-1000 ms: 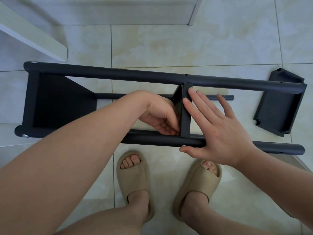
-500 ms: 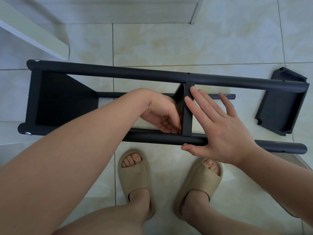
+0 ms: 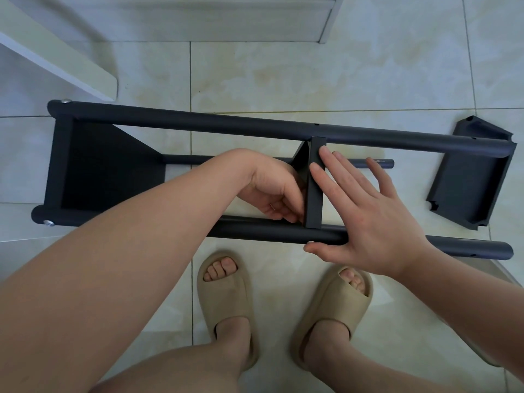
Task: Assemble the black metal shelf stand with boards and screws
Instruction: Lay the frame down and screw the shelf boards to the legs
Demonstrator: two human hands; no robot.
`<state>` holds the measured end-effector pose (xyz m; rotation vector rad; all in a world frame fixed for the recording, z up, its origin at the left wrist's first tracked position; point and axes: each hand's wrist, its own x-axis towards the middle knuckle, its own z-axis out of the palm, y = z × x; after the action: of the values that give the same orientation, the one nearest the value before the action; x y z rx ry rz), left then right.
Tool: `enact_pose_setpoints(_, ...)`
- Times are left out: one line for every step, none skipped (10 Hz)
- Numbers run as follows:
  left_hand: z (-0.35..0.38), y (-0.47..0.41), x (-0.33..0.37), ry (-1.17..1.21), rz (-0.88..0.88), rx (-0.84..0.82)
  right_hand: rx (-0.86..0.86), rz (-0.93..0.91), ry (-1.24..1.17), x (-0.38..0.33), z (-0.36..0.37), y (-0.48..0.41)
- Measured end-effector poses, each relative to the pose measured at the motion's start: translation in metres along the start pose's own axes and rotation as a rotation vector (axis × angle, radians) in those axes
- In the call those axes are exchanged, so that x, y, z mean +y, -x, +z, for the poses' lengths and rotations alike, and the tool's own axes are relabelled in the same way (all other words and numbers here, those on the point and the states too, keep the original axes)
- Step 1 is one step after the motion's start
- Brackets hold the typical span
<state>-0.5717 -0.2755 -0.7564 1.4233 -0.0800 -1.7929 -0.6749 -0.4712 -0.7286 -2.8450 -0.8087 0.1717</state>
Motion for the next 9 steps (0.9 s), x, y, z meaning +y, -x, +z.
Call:
enact_pose_setpoints(0.0012,-0.0014,-0.0006,-0.058,-0.031,0.033,0.001,-0.001,0.0,-0.0001,0.0011,0.0002)
enact_pose_setpoints(0.0011,-0.001,0.0007,-0.064,-0.048,0.029,0.002,-0.003,0.002,-0.0002,0.0012,0.0002)
enact_pose_setpoints(0.0,0.0,0.0014,-0.009,-0.013,0.016,0.014,-0.002,-0.002,-0.0004,0.0008,-0.0001)
enact_pose_setpoints(0.0004,-0.0001,-0.0001,0.012,0.0,0.011,0.017,-0.003,0.0,-0.0002,0.0004,-0.0001)
enact_pose_setpoints(0.0012,-0.0012,-0.0016,-0.044,-0.028,0.031,0.021,-0.002,-0.005,-0.0007,-0.0001,-0.0001)
enact_pose_setpoints(0.0002,-0.0009,-0.0005,-0.052,-0.049,0.024,0.02,-0.002,-0.002,-0.0008,-0.0001,-0.0002)
enact_pose_setpoints(-0.0004,-0.0006,0.0,-0.003,-0.025,0.003,0.025,-0.005,-0.002,-0.0004,0.0005,0.0001)
enact_pose_setpoints(0.0008,-0.0014,-0.001,0.017,-0.006,0.002,0.026,-0.007,-0.004,0.0001,0.0016,0.0003)
enact_pose_setpoints(0.002,-0.0017,0.0,-0.061,-0.033,0.012,0.024,-0.005,-0.001,0.0002,0.0019,0.0004)
